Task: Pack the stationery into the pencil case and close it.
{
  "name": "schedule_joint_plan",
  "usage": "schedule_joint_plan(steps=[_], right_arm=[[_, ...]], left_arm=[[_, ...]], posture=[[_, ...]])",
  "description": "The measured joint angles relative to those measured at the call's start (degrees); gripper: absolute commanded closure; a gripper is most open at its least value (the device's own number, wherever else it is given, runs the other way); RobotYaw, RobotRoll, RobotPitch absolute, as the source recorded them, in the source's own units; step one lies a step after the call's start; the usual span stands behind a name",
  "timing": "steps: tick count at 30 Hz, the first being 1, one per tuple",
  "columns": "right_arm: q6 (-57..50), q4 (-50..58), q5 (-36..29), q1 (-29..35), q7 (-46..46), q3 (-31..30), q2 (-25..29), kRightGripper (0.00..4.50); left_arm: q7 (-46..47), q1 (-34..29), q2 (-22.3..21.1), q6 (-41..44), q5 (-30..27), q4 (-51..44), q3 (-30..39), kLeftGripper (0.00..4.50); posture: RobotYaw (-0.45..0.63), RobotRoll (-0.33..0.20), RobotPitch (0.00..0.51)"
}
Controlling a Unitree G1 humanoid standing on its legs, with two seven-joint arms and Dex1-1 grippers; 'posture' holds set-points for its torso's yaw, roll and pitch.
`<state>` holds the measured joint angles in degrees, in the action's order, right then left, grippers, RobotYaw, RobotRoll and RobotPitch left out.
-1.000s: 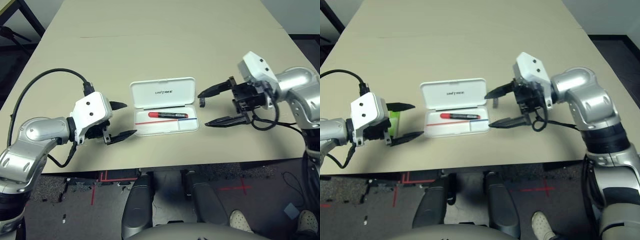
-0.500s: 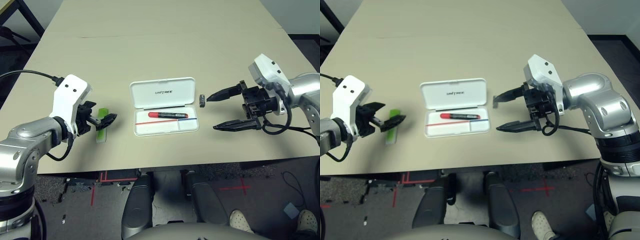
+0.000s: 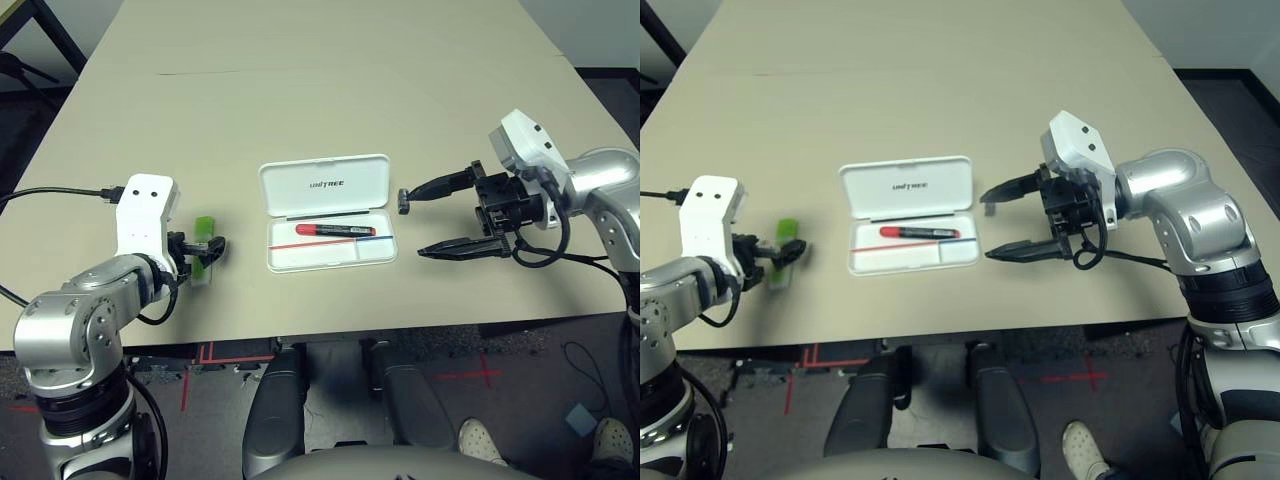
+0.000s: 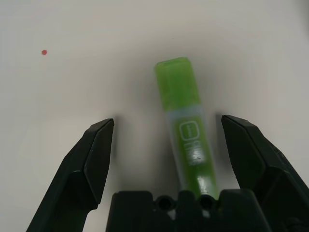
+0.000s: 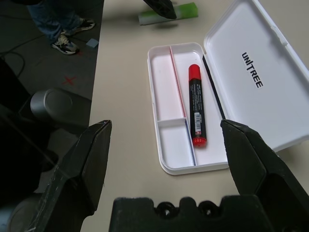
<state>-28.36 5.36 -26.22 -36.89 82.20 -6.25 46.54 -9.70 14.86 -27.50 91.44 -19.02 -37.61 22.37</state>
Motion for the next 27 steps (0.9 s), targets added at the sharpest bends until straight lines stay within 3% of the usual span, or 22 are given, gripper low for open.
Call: schedule_joint_plan(steps=[13, 17, 23, 27], right_arm=[[0.08, 0.54, 0.5, 0.28, -1.65, 0.0, -0.05, 0.02], [0.06, 1.15, 0.51, 0.41, -2.17, 0.0, -0.09, 0.0], [0.04, 1.33, 0.54, 0.66, -3.05, 0.0, -0.44, 0.0], [0.02, 1.35, 0.58, 1.14, -3.3, 0.0, -0.49, 0.0]], left_arm=[[1.98, 0.03, 6.79, 0.0, 0.98, -0.17, 1.1, 0.0], [2.15, -0.09, 6.93, -0.05, 0.76, -0.15, 1.67, 0.91], [2.1, -0.62, 5.84, -0.03, -0.53, -0.02, 2.33, 3.32], [1.63, -0.72, 3.85, 0.06, -2.21, 0.3, 2.32, 3.42]], posture=[[0.11, 0.0, 0.25], [0.11, 0.0, 0.256], [0.11, 0.0, 0.261], [0.11, 0.0, 0.263]])
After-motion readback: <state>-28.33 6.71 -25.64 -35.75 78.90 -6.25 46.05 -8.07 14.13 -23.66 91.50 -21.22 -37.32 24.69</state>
